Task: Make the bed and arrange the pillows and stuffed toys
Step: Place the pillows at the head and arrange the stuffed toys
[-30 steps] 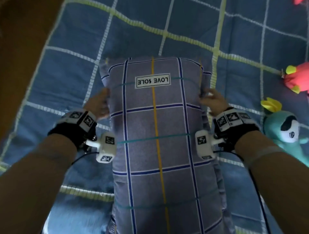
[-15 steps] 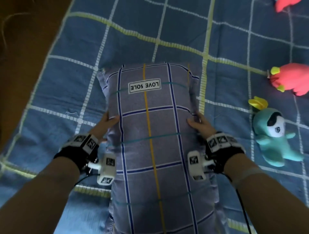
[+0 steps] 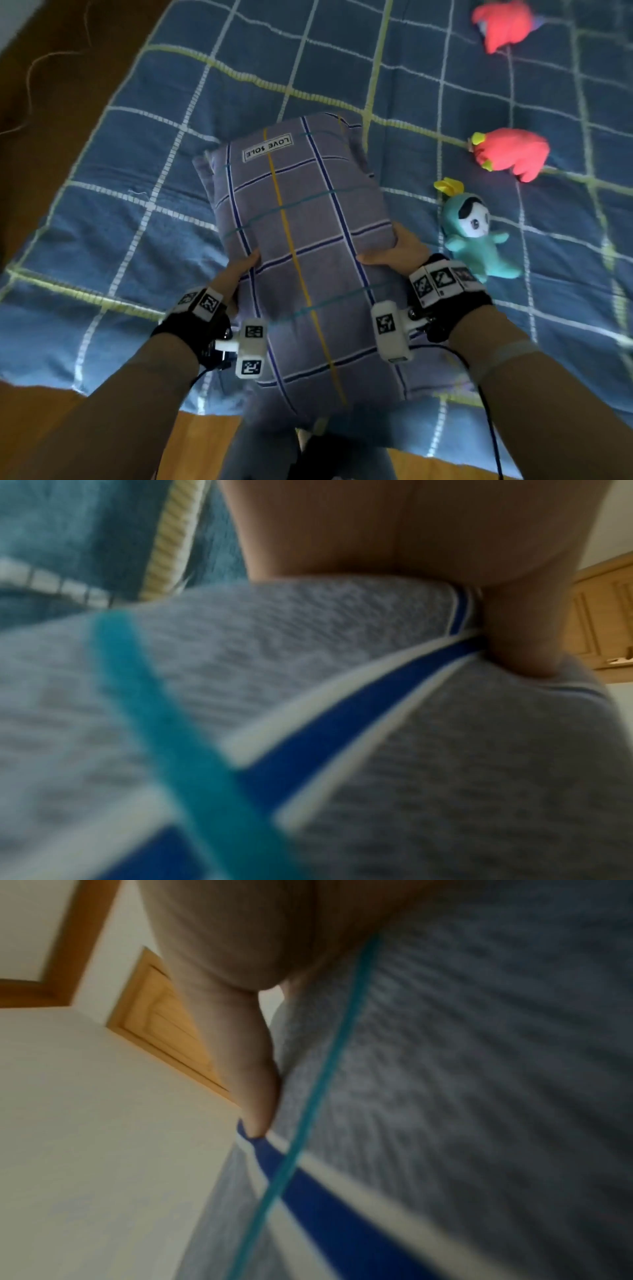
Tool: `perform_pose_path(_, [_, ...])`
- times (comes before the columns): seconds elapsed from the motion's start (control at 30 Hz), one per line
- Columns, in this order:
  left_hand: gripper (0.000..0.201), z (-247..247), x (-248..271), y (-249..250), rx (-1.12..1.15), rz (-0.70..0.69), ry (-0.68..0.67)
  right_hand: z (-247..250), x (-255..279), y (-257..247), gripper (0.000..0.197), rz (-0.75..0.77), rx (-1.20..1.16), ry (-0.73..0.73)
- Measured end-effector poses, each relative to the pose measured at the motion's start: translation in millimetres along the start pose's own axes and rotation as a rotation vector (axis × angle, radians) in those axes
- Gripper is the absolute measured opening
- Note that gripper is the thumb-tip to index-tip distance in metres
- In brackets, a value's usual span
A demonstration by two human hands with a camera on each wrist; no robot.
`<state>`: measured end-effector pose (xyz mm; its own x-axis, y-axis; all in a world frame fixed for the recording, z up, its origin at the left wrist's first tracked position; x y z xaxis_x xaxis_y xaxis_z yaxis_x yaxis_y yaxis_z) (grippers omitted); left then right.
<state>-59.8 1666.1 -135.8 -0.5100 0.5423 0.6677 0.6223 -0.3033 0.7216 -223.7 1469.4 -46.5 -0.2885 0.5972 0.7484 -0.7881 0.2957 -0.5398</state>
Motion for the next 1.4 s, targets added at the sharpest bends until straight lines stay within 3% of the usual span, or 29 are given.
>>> perform_pose_path(0.27, [0.041, -106.5, 40.5, -9.9, 0.166, -0.015, -0.112, 101.3, 78.2, -62.7, 0.071, 0.269, 0.343, 0.265])
perform_pose_path(0.37, [0.027, -118.5, 42.5, -15.2, 0.014, 0.024, -0.158, 94.2, 81.2, -67.7, 0.087, 0.367, 0.445, 0.260])
perform_pose_path(0.43, [0.016, -114.6, 47.3, -15.6, -0.137, 0.059, -0.192, 61.8, 63.3, -45.4, 0.096, 0.365, 0.526, 0.170])
perform_pose_path(0.53, [0.060, -95.8, 40.8, -15.0, -0.149, 0.038, -0.183, 9.7, 24.6, 19.6, 0.100, 0.180, 0.728, 0.117])
perform_pose_path(0.63, [0.067, -73.7, 36.5, -20.4, -0.159, 0.049, -0.158, -22.1, -6.9, 71.0, 0.097, 0.010, 0.759, 0.066])
perform_pose_path(0.77, [0.063, -49.1, 25.7, -24.5, -0.336, 0.037, -0.088, -38.6, -13.3, 81.5, 0.095, -0.032, 0.775, 0.015])
perform_pose_path(0.83, [0.072, -58.5, 13.8, -4.0, -0.429, -0.026, -0.140, -27.8, -8.1, 70.4, 0.088, 0.021, 0.767, 0.055])
perform_pose_path(0.9, [0.107, -72.5, -0.4, 29.8, -0.450, -0.091, -0.108, -10.7, 2.5, 49.1, 0.074, 0.131, 0.719, 0.105])
perform_pose_path(0.93, [0.115, -83.9, -5.4, 51.3, -0.449, -0.136, -0.094, -3.6, 9.5, 36.1, 0.068, 0.182, 0.719, 0.105])
perform_pose_path(1.17, [0.134, -129.4, -15.2, 208.5, -0.579, -0.609, 0.067, 35.5, 37.0, -43.1, 0.065, 0.382, 0.868, 0.025])
perform_pose_path(1.23, [0.141, -116.8, -26.0, 219.9, -0.501, -0.609, 0.183, 39.6, 35.8, -47.9, 0.068, 0.423, 0.878, -0.008])
perform_pose_path(1.3, [0.155, -91.8, -61.3, 210.5, -0.385, -0.537, 0.267, 43.2, 30.1, -46.7, 0.065, 0.430, 0.953, 0.049])
perform_pose_path(1.4, [0.167, -53.8, -146.3, 160.2, -0.468, -0.346, 0.242, 26.2, 12.2, -18.3, 0.056, 0.348, 1.011, 0.062])
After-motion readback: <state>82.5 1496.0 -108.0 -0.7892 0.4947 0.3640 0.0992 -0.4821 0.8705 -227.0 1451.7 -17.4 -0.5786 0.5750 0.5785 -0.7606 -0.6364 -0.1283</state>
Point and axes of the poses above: each hand's wrist, its own x-axis away from the middle knuckle, its own z-axis out of the back of the hand, y = z × x, the point moved 10 cm from there along -x, towards the middle knuckle, and after that the axes turned 15 degrees about -z, right-handed, at the moved point
